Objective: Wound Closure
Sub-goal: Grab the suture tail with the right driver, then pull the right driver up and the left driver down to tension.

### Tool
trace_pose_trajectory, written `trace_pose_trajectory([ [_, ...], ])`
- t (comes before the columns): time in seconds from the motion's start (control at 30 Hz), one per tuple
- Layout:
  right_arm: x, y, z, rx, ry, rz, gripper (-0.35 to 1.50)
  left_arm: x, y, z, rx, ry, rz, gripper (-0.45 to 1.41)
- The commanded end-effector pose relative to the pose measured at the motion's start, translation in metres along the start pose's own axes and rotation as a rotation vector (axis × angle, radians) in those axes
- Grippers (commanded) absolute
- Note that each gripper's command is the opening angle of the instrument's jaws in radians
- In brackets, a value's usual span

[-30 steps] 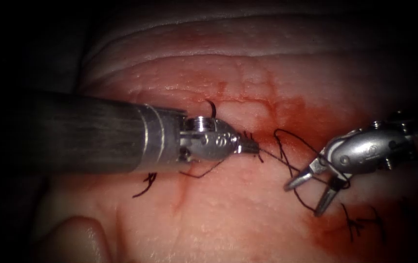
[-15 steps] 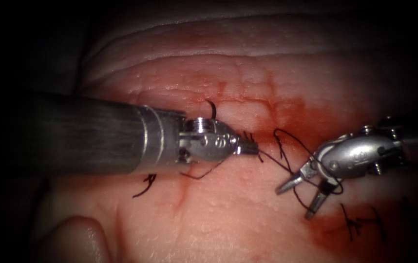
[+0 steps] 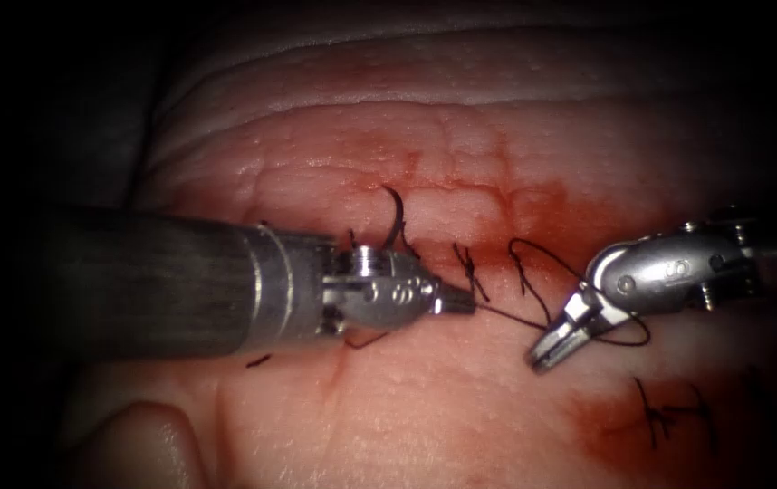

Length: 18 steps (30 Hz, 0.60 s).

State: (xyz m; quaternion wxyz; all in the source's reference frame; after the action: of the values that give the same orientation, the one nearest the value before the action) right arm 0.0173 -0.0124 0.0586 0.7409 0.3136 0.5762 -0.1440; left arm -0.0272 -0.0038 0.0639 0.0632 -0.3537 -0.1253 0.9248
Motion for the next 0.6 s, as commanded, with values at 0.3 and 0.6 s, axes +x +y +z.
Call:
trace_pose_trajectory([
  [0.3, -0.0008, 0.0026, -0.0021, -0.159, 0.119, 0.143, -0.35, 0.0002, 0.004, -0.0006, -0.011, -0.044, 0.026, -0.45],
  [0.6, -0.0026, 0.0049, -0.0035, -0.249, 0.18, 0.253, -0.35, 0.0016, 0.0082, -0.0027, -0.035, -0.067, 0.045, -0.45],
])
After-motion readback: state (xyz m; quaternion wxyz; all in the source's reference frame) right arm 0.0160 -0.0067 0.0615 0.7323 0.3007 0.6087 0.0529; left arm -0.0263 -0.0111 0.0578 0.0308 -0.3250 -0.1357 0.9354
